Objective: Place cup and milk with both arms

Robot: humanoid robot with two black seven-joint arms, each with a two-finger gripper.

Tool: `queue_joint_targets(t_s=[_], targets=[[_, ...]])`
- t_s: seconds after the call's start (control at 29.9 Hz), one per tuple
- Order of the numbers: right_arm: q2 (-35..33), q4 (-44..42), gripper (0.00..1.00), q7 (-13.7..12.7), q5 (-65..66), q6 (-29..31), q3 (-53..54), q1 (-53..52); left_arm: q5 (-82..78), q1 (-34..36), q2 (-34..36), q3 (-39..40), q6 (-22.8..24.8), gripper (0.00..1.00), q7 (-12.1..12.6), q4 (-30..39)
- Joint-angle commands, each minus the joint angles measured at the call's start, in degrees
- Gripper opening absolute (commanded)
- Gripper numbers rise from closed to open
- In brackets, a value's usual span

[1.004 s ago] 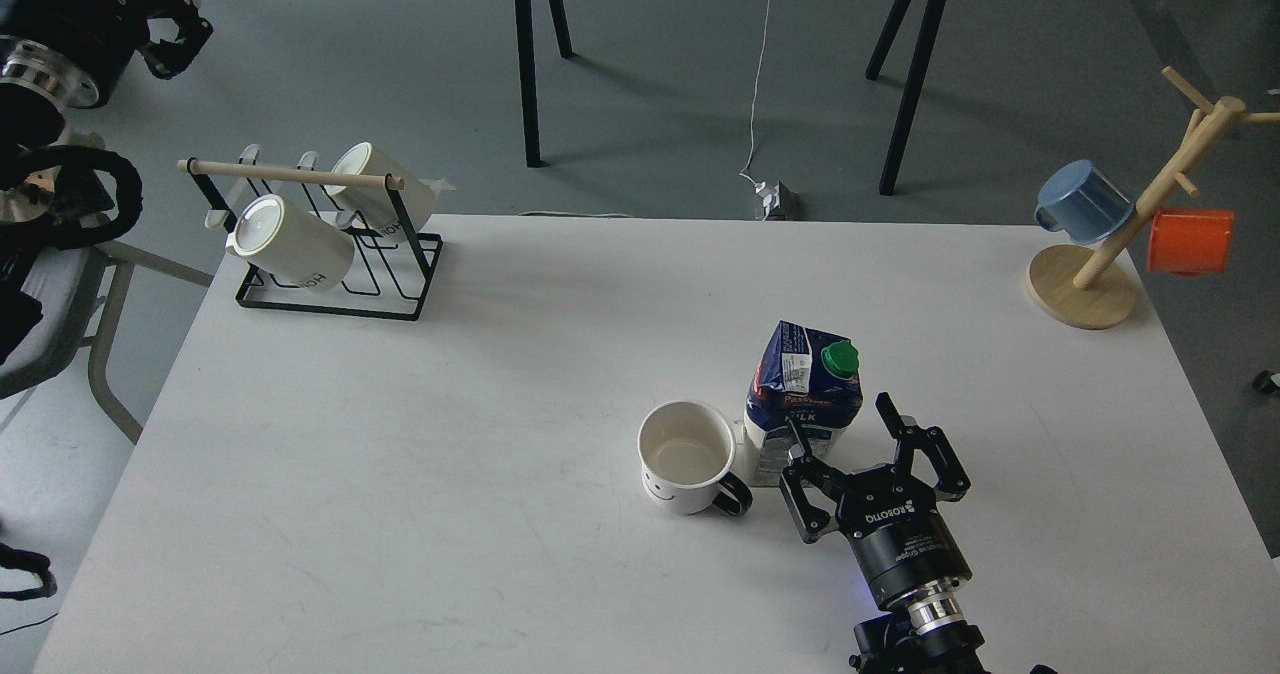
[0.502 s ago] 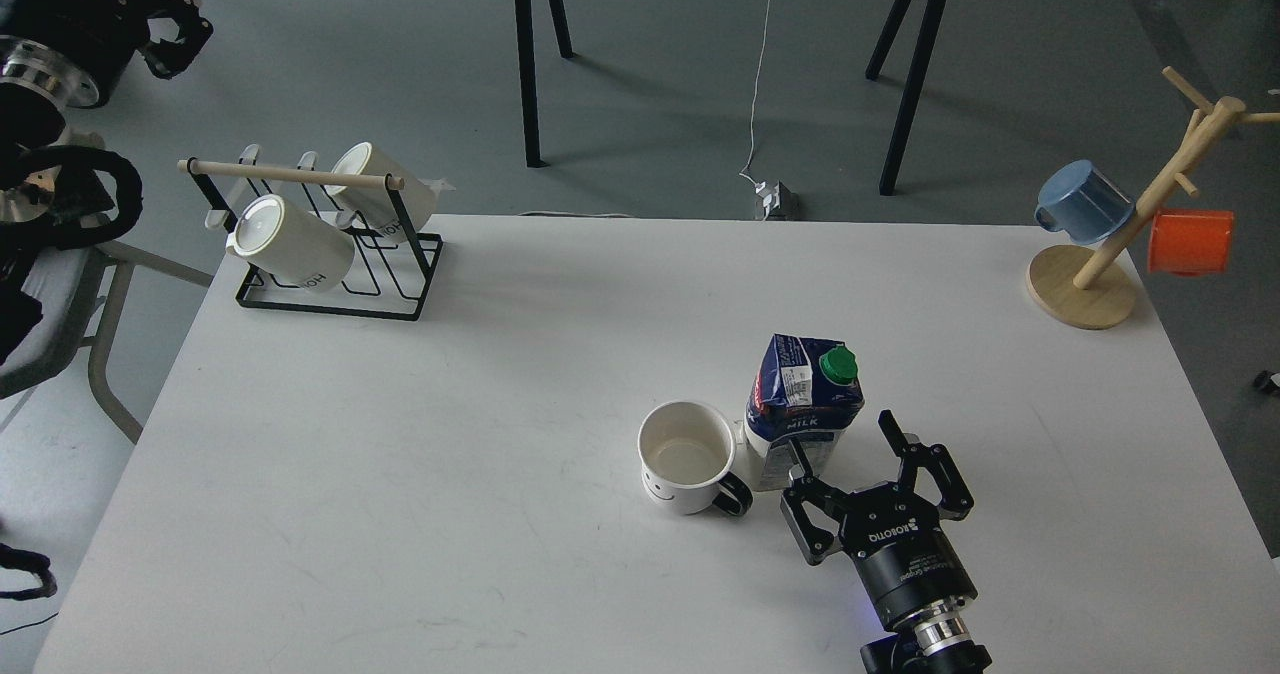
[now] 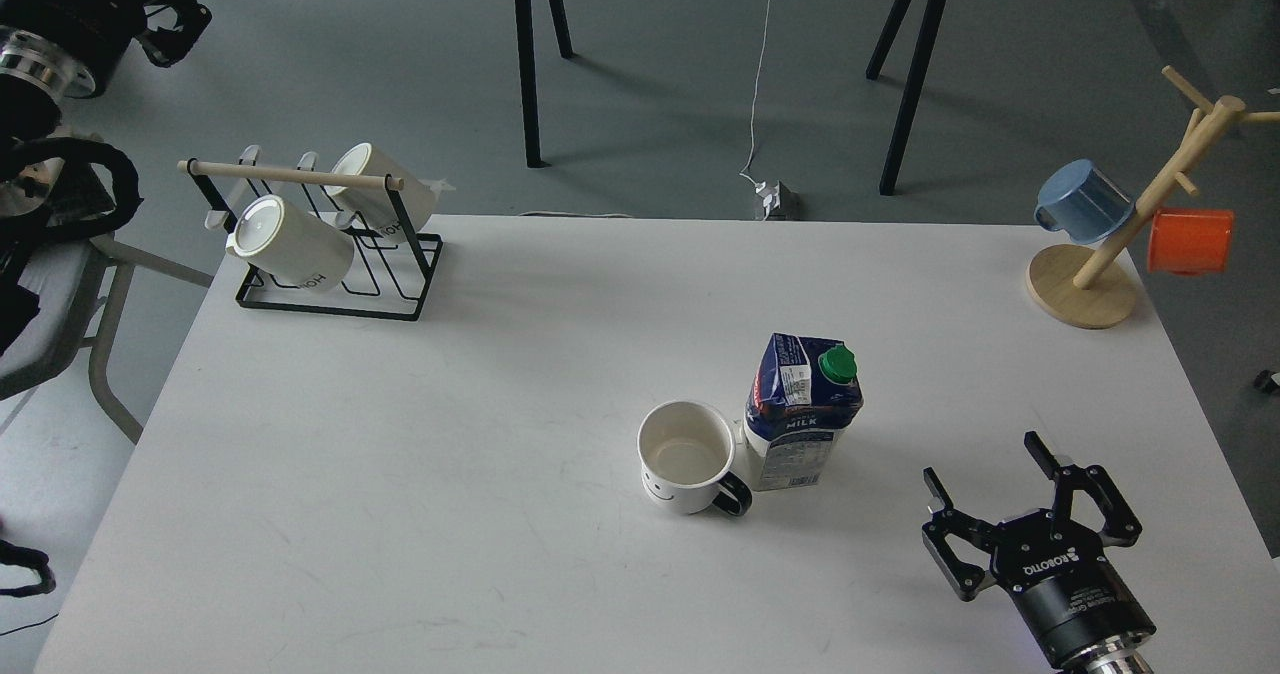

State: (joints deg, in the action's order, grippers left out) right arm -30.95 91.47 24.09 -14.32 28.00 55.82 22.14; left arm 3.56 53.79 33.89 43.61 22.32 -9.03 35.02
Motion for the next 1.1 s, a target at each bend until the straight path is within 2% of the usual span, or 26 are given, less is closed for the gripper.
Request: queue_joint_targets(t_s=[0.0, 0.2, 0.3, 0.57, 0.7, 0.87, 1.07], targets=[[-5.50, -0.24, 0.97, -0.10, -0.01, 0.00, 7.53, 0.71, 0.22, 0.27, -0.40, 0.16, 0.62, 1.00, -0.11, 0.05], [-13.25, -0.32, 0.99, -0.01, 0.17, 0.00, 15.19, -2.53, 0.40, 0.35, -1.01, 0.51, 1.06, 1.00, -0.37, 0.05], [-13.43, -2.60, 0.99, -0.10, 0.25, 0.00, 17.83, -7.18, 0.92, 0.35, -2.24, 2.35, 1.23, 1.00, -0.02, -0.03], [-15.01, -14.02, 0.99, -0.62, 2.18, 0.00, 17.40, -28.62, 1.19, 0.35, -4.97, 3.59, 1.15, 1.00, -0.46, -0.04], [-15.19, -20.52, 0.99, -0.80, 5.08, 0.00, 13.63, -39.42, 1.71, 0.27, -5.06, 3.94, 1.32, 1.00, -0.38, 0.05], [-15.10, -31.41, 0.99, -0.97, 5.18, 0.00, 3.44, -53.84, 2.42, -0.44, -5.76, 4.82, 1.50, 1.00, -0.29, -0.03], [-14.23, -45.13, 0.99, -2.55, 4.74, 0.00, -5.71, -62.47, 2.77, -2.02, -7.60, 4.73, 2.37, 1.00, -0.20, -0.65]])
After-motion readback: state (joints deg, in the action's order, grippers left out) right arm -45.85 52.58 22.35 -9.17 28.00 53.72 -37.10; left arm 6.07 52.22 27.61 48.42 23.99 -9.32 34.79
